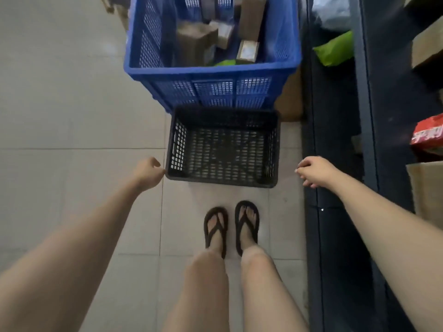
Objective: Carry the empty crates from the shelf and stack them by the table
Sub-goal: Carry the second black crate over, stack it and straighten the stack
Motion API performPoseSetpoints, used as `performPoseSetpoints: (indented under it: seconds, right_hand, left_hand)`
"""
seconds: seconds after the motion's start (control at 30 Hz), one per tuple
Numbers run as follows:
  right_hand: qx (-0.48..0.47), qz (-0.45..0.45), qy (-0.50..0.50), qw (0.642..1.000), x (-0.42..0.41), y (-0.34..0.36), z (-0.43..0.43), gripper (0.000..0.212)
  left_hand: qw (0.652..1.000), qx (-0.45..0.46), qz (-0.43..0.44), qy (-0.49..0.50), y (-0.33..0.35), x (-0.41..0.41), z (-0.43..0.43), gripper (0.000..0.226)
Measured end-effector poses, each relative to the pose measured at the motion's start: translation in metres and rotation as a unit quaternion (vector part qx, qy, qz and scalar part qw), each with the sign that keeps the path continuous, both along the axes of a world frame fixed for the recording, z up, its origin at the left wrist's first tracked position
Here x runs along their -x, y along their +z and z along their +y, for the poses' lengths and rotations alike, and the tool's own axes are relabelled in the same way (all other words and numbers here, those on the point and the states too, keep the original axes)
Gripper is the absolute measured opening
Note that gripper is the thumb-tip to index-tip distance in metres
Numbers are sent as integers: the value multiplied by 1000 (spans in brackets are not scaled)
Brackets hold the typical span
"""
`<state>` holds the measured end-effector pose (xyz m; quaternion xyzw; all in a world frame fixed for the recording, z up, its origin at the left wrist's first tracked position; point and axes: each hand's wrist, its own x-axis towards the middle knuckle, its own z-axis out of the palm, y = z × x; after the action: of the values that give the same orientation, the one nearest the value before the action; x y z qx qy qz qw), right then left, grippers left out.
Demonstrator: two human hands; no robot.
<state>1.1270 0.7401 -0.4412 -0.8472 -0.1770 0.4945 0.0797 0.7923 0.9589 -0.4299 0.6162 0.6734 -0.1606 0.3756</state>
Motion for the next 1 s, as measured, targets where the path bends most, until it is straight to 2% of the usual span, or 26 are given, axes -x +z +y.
performPoseSetpoints:
  seconds: [0.1,0.2,0.27,0.3,0.4,0.5,0.67,0.8,0.93,1.0]
  right_hand:
    - [28,15,-36,999,-8,-82,14,27]
    - [47,4,-64,997,-19,-170,41,57]
    - [35,3,-129,991,-28,-217,61,69]
    - [20,20,-178,984,-33,-242,69,68]
    - [-33,94,-297,950,-38,-300,77,46]
    - [-61,73,-337,937,-37,-320,74,36]
    - [-7,86,-382,920,-41,-269,53,24]
    - [7,54,-387,921,-38,-191,23,19]
    - [15,52,-393,918,-32,-83,-16,16]
    - [21,55,-396,916,-30,-30,-35,20]
  left_hand:
    - [999,-18,38,4,-72,-8,18,43]
    - [996,-53,52,39,-157,-19,50,50]
    - [994,-81,63,45,-206,-26,72,47]
    - [994,-78,63,47,-230,-30,82,46]
    - [996,-42,28,78,-287,-32,103,49]
    - [992,-34,6,123,-308,-26,119,46]
    - [992,35,-30,116,-258,-18,116,39]
    - [992,42,-45,112,-168,-16,98,34]
    - [991,42,-62,113,-54,-17,75,7]
    - [991,39,-69,109,-7,-16,62,11]
